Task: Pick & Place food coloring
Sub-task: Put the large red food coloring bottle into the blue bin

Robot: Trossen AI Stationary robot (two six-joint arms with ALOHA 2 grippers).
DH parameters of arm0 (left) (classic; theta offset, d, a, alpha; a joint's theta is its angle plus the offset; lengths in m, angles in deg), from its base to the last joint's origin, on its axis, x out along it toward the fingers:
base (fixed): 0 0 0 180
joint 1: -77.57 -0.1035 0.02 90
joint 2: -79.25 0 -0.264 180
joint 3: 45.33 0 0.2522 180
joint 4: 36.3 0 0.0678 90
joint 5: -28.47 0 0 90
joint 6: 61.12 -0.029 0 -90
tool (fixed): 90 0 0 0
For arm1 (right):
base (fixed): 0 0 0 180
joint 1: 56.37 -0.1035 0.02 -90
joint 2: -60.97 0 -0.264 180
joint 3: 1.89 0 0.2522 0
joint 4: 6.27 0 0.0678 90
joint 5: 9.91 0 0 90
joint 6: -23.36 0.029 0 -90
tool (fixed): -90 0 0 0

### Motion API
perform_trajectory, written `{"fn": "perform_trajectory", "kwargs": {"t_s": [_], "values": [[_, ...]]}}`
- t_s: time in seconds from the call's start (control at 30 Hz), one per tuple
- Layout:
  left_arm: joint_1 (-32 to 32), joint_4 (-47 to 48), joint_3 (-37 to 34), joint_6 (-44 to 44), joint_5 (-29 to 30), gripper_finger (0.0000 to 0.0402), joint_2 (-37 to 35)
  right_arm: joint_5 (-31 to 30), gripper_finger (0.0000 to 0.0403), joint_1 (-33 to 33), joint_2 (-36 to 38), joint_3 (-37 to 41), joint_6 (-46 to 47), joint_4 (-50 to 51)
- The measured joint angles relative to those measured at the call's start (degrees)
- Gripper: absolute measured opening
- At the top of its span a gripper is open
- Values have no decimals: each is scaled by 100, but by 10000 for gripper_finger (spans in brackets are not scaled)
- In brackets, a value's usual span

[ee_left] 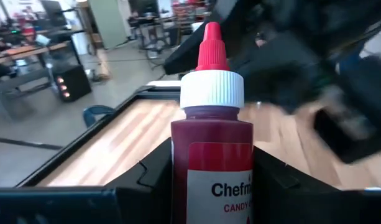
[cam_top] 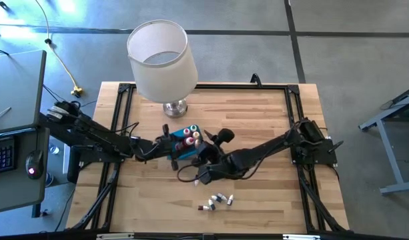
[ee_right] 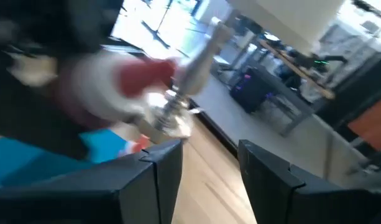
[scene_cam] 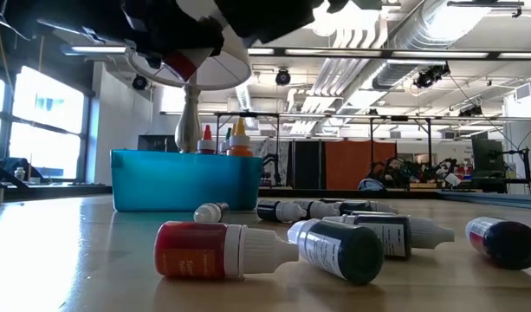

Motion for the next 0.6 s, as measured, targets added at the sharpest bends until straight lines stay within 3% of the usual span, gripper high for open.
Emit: {"fn": "perform_trajectory", "kwargs": {"t_s": [0.27, 0.43, 0.53, 0.6], "values": [[2, 84, 0, 18, 29, 143, 0, 1020, 149, 107, 0, 8, -1814, -1844], [4, 117, 2, 20, -22, 142, 0, 1516, 149, 155, 0, 7, -2373, -2435], [2, 153, 2, 38, -12, 142, 0, 1416, 149, 153, 0, 7, -2413, -2401], [2, 187, 2, 84, -7, 142, 0, 1039, 149, 121, -2, 7, -2586, -2211]]}}
